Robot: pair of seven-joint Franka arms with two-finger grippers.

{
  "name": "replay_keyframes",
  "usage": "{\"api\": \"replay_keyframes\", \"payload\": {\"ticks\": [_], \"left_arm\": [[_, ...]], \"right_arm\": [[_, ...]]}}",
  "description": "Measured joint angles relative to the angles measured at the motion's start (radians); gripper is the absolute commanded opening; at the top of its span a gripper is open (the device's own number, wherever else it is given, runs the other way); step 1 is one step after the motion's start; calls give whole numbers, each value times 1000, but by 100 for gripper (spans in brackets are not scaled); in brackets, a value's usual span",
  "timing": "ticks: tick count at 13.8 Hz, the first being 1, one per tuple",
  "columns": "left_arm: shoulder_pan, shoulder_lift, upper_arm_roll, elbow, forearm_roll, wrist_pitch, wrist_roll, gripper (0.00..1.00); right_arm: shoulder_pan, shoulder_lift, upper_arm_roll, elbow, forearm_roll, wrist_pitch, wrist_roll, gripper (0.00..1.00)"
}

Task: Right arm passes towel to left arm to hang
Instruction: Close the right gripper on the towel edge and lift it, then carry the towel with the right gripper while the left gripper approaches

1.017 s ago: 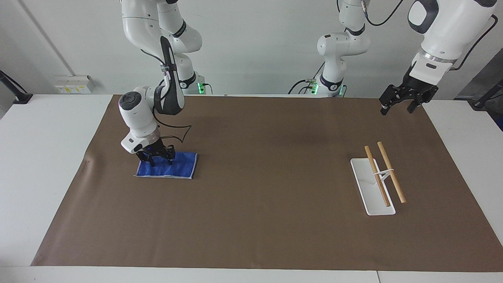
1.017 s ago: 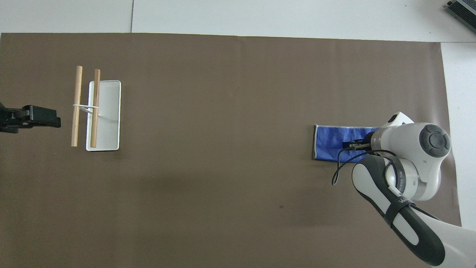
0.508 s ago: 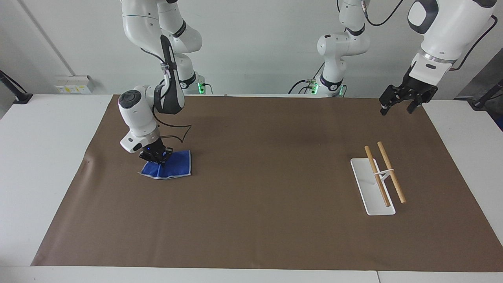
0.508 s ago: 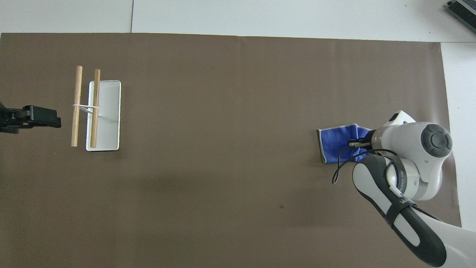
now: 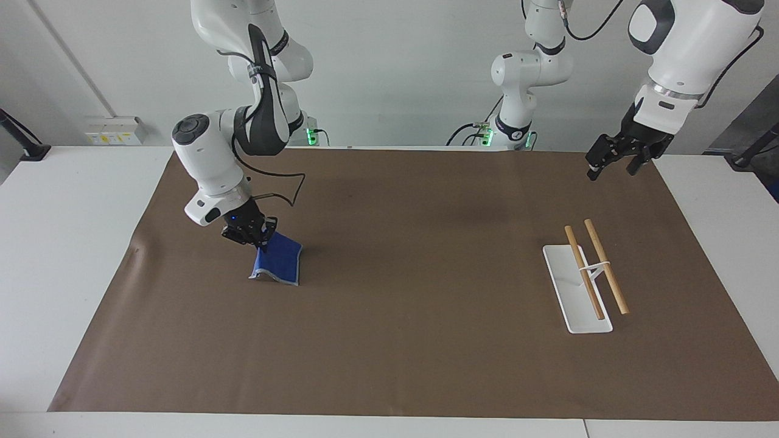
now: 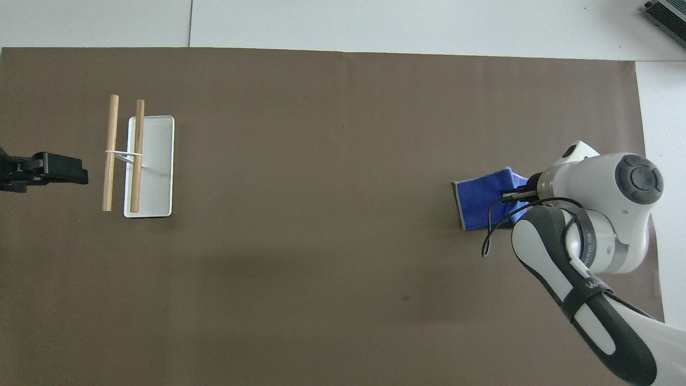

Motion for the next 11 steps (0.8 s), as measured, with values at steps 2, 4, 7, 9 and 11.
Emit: {"api": "replay_keyframes", "payload": {"ticks": [2, 4, 7, 9, 11], "left_arm": [[0, -7, -3, -15, 0, 15, -38, 100], [0, -12, -4, -22, 0, 22, -85, 100], [0, -14, -13, -28, -1, 60, -242, 100], [-1, -16, -28, -52, -1, 119, -388, 100], [-1, -22, -49, -78, -1, 174, -554, 100]], "right_arm": [[0, -16, 32, 25, 133, -35, 31, 0], [1, -17, 71, 63, 298, -63, 130, 0], [19, -15, 148, 105, 496, -63, 363, 0], [78, -9, 156, 136, 635, -48, 504, 0], [158, -2, 158, 149, 769, 49, 610, 0]]}}
